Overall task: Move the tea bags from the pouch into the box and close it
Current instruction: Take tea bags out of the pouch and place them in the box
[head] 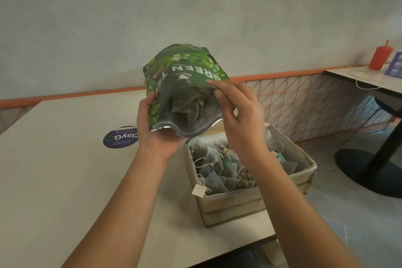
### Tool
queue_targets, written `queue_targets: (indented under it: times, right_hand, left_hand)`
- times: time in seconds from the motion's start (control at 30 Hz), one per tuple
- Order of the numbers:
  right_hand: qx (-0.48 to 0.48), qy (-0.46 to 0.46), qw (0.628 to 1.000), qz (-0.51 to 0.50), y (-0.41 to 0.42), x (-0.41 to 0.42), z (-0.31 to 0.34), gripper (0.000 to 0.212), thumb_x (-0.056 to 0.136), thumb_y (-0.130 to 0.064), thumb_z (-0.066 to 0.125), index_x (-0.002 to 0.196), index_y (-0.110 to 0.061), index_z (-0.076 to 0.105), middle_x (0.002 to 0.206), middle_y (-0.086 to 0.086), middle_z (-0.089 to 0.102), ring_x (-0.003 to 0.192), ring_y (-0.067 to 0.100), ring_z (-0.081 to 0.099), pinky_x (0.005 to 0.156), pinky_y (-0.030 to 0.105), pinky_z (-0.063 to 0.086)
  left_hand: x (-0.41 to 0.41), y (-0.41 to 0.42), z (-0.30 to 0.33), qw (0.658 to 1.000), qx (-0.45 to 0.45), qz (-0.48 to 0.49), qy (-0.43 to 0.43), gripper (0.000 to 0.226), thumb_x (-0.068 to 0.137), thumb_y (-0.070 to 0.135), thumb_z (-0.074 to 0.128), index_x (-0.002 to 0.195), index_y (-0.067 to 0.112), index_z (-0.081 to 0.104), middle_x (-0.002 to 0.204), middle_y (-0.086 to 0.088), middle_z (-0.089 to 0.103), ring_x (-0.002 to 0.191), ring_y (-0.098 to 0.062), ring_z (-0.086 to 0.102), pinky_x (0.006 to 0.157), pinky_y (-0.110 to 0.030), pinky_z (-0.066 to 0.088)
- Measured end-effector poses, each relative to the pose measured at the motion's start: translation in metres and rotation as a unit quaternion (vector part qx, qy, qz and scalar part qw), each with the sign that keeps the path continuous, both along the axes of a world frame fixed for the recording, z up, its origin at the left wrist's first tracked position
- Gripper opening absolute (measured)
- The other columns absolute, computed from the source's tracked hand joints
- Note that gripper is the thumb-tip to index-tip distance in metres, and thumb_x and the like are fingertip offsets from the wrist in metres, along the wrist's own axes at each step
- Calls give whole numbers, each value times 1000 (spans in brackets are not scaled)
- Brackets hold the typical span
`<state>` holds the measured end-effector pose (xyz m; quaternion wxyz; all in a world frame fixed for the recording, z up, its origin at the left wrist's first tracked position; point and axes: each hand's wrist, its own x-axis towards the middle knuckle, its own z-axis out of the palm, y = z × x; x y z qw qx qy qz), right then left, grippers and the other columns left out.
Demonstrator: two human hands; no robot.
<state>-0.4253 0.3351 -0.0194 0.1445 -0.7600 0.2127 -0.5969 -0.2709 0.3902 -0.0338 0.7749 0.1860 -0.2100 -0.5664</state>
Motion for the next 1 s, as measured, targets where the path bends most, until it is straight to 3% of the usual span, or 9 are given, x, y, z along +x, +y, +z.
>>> queue_targets:
  times: [0.13, 0.3, 0.43, 0.5, 0.57, 0.67, 0.73, 0.9, 1.0]
  right_hand:
    - [21, 18, 1000, -9, -4, 3, -2, 28, 99, -22, 51, 123, -22, 66, 112, -6, 63, 97, 13, 57, 80, 33, 50]
    - [13, 25, 999, -39, 1, 1, -4, 30, 97, -26, 53, 125, -20, 61, 117, -6, 61, 106, 11, 53, 85, 28, 48]
    - [-2, 7, 999, -40, 9, 0, -6, 24, 87, -28, 67, 103, -12, 59, 127, 3, 52, 113, 16, 52, 94, 25, 42]
    - [-34, 63, 993, -89, 12, 4, -8, 20, 84, -36, 69, 92, -18, 65, 135, 4, 48, 122, 22, 44, 100, 35, 39]
    - [-48, 139, 978, -148, 15, 10, -9, 28, 82, -50, 66, 97, -27, 68, 145, 4, 40, 132, 28, 33, 106, 47, 33]
    - [-35, 221, 954, -200, 19, 20, -12, 45, 81, -66, 56, 115, -38, 64, 156, 3, 23, 142, 31, 16, 114, 56, 17]
    - [-26, 246, 946, -208, 20, 23, -15, 42, 80, -66, 57, 114, -42, 64, 159, 1, 17, 145, 33, 10, 114, 59, 8]
    - [-2, 190, 965, -178, 21, 23, -19, 14, 77, -43, 72, 89, -36, 69, 152, 2, 32, 141, 35, 21, 110, 61, 14]
    - [33, 97, 985, -142, 20, 19, -13, 11, 78, -40, 73, 84, -32, 69, 142, -1, 44, 132, 28, 30, 107, 47, 22]
  left_hand:
    - [-2, -3, -5, 1000, -6, -20, 16, 49, 95, 50, 41, 104, 17, 76, 120, -13, 68, 111, -35, 62, 100, -46, 48]
    - [-2, -3, -6, 999, 2, -31, 17, 46, 96, 51, 42, 101, 19, 76, 124, -11, 64, 124, -34, 50, 116, -45, 29]
    - [0, -4, -7, 999, 11, -16, 26, 42, 92, 49, 48, 103, 19, 75, 126, -9, 63, 133, -31, 50, 115, -45, 31]
    - [-1, -4, -7, 999, 23, -3, 28, 42, 92, 49, 49, 105, 17, 75, 125, -10, 65, 125, -31, 57, 104, -43, 46]
    - [-6, -3, -6, 999, 32, 7, 24, 42, 91, 48, 50, 102, 15, 75, 118, -10, 68, 111, -31, 63, 90, -40, 56]
    - [-13, 1, -5, 999, 35, 17, 20, 42, 91, 45, 52, 89, 13, 78, 105, -9, 72, 94, -28, 71, 87, -36, 57]
    - [-15, 2, -5, 999, 33, 10, 20, 45, 92, 45, 50, 85, 12, 80, 100, -9, 74, 88, -27, 73, 87, -34, 57]
    - [-13, 4, -5, 999, 28, -23, 28, 47, 94, 47, 47, 95, 11, 78, 107, -10, 72, 94, -27, 71, 83, -32, 58]
    - [-13, 4, -7, 999, 35, -9, 30, 44, 92, 47, 51, 93, 13, 79, 109, -11, 72, 96, -29, 70, 84, -40, 58]
